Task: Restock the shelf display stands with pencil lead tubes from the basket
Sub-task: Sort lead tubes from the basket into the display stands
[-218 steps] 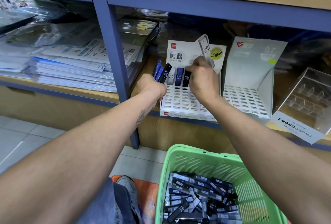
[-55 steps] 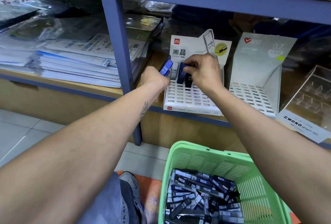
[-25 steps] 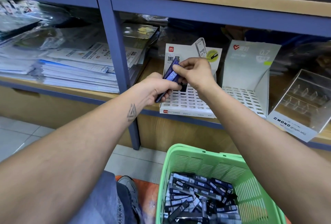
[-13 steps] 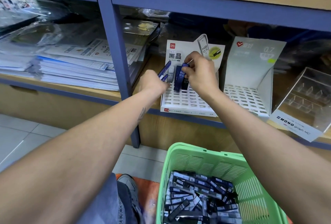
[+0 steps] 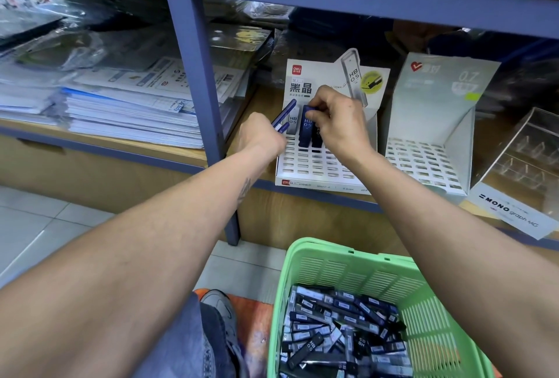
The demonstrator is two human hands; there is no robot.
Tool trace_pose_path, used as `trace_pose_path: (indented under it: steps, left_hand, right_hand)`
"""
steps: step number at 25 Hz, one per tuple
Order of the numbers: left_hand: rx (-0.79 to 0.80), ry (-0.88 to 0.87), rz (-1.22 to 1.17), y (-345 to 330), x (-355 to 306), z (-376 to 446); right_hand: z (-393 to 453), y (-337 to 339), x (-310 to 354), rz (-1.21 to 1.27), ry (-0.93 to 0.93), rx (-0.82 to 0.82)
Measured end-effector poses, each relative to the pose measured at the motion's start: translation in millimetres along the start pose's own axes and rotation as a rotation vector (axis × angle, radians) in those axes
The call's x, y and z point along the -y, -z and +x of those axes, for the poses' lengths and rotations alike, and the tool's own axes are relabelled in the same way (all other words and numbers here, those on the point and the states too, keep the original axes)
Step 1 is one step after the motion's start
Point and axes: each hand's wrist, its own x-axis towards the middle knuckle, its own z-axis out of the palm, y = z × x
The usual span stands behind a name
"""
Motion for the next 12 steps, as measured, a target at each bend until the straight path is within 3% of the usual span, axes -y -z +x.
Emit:
trace_pose_path:
  steps: [12]
  left_hand:
    - [0.029,0.017,-0.059,0.8,0.4,-1.7]
  right_hand:
    - [-1.4,-4.3,-3.9,-0.211,0.054,0.037]
